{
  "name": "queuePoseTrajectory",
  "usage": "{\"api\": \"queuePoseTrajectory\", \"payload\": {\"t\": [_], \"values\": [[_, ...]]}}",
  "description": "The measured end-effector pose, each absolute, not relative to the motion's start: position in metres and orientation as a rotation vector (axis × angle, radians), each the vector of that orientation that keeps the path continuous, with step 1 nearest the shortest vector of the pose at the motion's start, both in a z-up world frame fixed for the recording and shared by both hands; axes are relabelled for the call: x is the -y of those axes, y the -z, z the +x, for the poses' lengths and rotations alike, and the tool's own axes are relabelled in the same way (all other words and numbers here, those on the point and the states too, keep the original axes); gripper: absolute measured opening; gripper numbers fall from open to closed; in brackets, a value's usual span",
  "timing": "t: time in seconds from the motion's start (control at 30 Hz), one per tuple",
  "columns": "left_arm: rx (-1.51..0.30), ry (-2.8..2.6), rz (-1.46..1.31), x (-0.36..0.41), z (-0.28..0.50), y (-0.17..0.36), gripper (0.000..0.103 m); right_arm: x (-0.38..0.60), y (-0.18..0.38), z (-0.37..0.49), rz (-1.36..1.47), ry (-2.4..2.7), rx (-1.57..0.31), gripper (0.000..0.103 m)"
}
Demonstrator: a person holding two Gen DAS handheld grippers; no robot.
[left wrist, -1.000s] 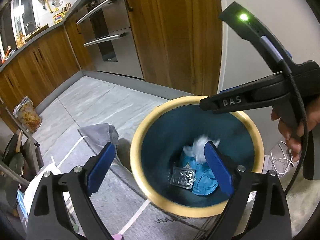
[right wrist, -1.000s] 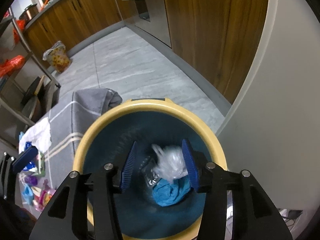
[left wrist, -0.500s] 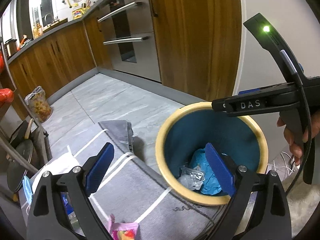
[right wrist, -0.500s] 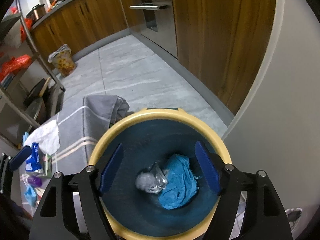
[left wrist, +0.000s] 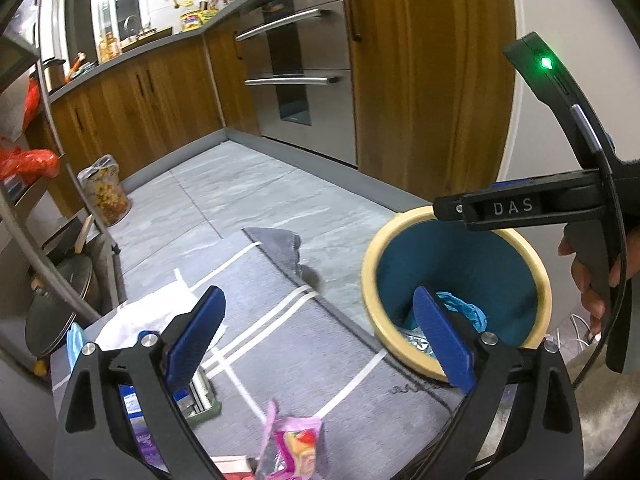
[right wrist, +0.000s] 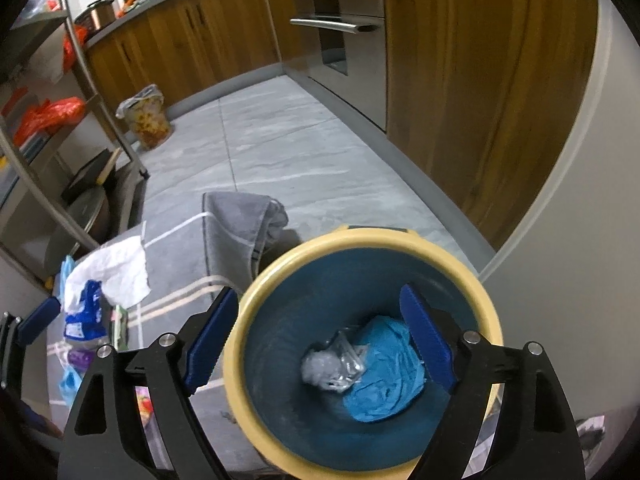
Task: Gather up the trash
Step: 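Move both tools back toward the remaining trash on the mat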
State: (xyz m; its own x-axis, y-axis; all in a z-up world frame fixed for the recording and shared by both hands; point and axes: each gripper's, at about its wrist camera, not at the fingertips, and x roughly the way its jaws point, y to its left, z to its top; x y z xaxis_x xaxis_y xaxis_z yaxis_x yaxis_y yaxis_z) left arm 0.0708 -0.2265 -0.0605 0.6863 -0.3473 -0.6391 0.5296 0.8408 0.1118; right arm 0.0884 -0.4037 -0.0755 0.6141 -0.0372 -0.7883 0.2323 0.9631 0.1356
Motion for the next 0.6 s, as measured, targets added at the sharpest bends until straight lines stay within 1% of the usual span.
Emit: {"api": "queuePoseTrajectory", "payload": {"t": [0.37,0.6], "values": [[-0.648,0.411,0.256,0.183,0.070,0.057,0.094,0.363,0.074,0.101,0.239,0.116,-0.875,0.085],[-0.662,0.318,0.212,0.134,0.077,0.059,0.094,0.329,0.081,0.114,0.243,0.074,-0.872,0.085]]}}
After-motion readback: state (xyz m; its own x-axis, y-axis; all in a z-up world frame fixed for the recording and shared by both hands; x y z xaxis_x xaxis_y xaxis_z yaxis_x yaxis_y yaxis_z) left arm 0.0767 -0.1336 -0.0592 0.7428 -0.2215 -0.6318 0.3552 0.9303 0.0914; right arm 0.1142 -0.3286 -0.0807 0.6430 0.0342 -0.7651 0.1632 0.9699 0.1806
